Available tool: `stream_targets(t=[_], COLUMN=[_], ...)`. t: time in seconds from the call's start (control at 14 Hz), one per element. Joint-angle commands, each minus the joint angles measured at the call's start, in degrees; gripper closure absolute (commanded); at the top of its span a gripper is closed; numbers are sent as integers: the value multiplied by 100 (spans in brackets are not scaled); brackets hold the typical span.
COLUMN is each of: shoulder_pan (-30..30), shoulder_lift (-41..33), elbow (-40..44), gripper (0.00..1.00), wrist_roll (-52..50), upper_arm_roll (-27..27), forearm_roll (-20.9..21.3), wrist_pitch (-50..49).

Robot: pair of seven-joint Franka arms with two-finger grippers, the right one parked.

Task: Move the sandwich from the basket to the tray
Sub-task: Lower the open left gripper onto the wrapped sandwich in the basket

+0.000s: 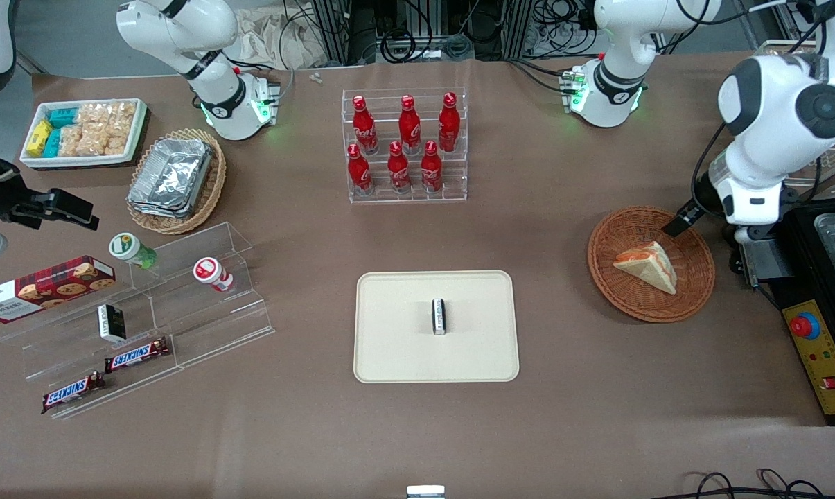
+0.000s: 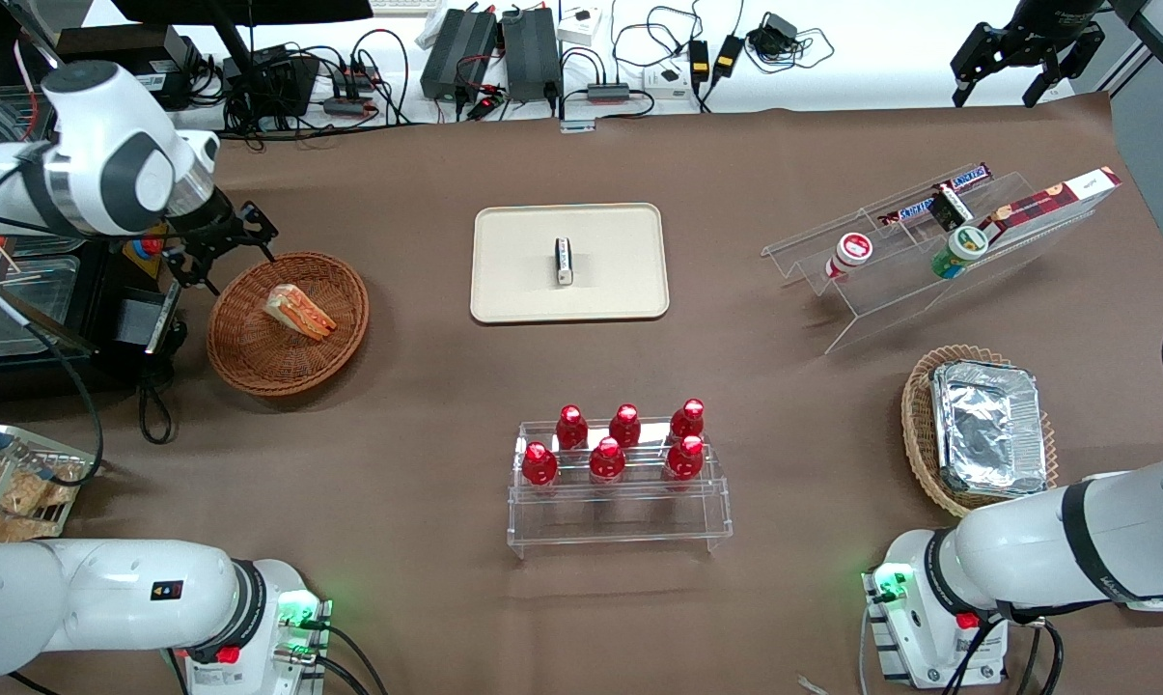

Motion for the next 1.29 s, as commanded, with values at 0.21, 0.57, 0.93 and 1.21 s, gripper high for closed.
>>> stream_targets(t=[0.21, 0.57, 0.93, 1.21], shoulder_pan=[0, 0, 0, 0], shoulder_lift=[645, 1409, 1973, 2166], elbow=[-200, -253, -288, -262], gripper=[0, 0, 0, 20], wrist_roll=[-744, -807, -807, -807], upper_arm_roll=[0, 0, 9, 176], forearm_roll=[3, -24, -32, -41], wrist_pitch=[988, 1928, 2571, 2738])
